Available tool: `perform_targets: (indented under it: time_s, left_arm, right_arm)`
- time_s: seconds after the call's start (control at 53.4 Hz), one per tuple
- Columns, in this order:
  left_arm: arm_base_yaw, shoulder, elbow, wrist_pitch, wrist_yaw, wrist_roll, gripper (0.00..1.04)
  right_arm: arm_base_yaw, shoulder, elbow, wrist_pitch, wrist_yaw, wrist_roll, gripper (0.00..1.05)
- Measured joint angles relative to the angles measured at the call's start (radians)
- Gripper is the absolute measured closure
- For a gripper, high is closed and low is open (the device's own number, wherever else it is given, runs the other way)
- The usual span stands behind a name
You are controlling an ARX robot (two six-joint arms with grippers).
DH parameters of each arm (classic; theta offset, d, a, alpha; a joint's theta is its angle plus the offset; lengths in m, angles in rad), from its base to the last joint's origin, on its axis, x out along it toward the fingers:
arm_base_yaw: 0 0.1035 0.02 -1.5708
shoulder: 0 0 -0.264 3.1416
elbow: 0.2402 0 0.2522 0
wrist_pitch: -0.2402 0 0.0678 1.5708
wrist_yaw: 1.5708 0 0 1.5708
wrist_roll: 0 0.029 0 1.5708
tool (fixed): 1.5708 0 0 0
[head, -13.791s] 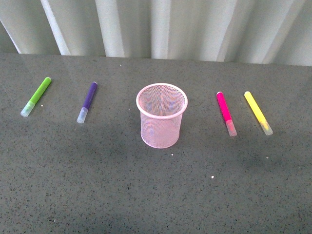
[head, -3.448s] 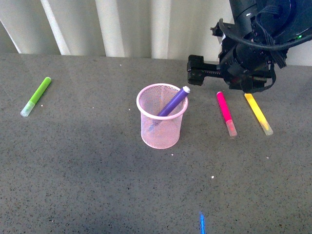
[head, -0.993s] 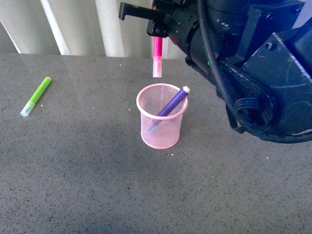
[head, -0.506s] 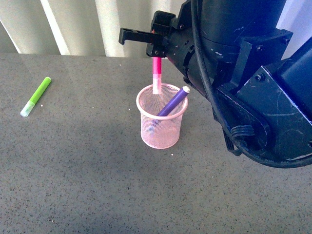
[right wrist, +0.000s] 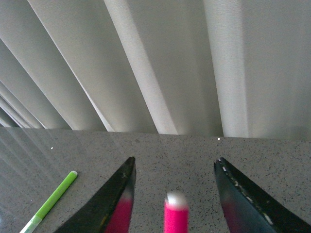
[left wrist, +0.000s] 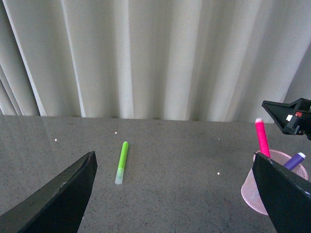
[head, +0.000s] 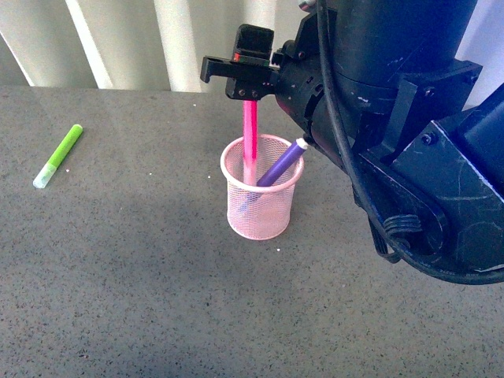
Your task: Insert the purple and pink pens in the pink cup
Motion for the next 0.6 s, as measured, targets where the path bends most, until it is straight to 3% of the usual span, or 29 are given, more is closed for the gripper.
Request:
perform_targets:
  time_s: [0.244,0.6]
  left_arm:
    - [0.000,0.000,0.000,0.000,0.000,0.000,0.07]
    - [0.000,0.000,0.000,0.000,0.000,0.000,0.07]
  right_arm:
    - [-0.027,-0.018,-0.018,-0.008,0.006,0.002,0.05]
    - [-0.181,-0.339,-0.196,-0.040,0.000,-0.042,0.07]
